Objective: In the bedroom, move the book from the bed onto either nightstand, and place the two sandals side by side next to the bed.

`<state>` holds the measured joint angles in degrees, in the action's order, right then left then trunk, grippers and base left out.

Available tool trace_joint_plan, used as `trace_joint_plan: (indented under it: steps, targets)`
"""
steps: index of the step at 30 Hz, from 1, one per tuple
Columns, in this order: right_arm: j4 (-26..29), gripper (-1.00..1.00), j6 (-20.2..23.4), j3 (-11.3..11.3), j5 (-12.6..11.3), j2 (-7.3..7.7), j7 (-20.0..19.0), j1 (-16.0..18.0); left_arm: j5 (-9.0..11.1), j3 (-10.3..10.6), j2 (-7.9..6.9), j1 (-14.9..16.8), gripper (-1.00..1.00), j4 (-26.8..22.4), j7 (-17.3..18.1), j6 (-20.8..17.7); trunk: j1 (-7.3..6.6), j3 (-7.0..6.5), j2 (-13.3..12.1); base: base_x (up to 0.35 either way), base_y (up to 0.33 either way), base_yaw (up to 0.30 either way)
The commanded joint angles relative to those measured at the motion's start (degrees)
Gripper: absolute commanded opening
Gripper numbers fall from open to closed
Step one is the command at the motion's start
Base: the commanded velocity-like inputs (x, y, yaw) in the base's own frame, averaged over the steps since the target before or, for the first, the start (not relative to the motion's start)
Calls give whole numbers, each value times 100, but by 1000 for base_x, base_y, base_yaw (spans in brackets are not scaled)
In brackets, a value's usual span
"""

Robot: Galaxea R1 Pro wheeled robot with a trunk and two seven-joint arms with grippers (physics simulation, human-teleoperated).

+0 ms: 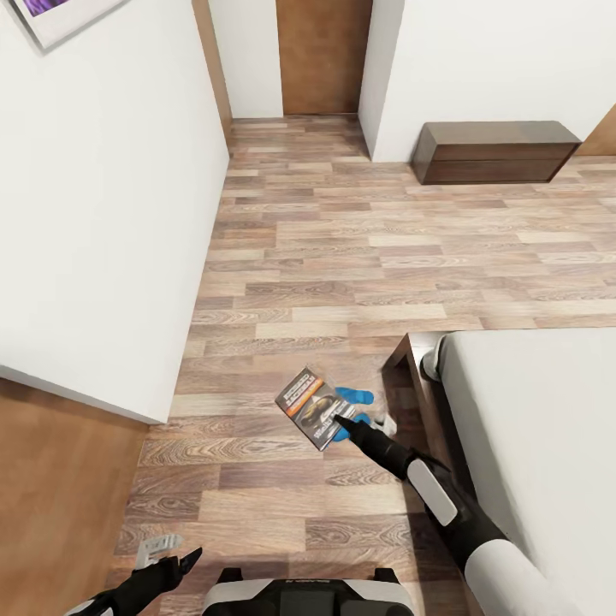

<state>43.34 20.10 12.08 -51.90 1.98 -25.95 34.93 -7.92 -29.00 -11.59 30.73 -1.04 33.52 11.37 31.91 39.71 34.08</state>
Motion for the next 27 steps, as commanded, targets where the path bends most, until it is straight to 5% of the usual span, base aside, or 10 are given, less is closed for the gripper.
trace_joint_plan:
  steps: [1,3,7,27]
  targets:
    - [-12,-100,32,26,-31,5,4,2,-61,-43,-2,3,100,7,7,35,2,4,6,0,0,0]
    - [-234,-100,27,146,495,5,3,-1,-60,-44,-1,-4,100,7,12,38,2,4,6,0,0,0]
    - [-861,-100,20,173,802,5,2,-2,-61,-44,-1,-6,100,7,14,34,2,4,6,0,0,0]
    - [-1541,-100,-4,192,910,-7,2,-13,-55,-44,-5,-41,100,7,15,32,2,4,6,0,0,0]
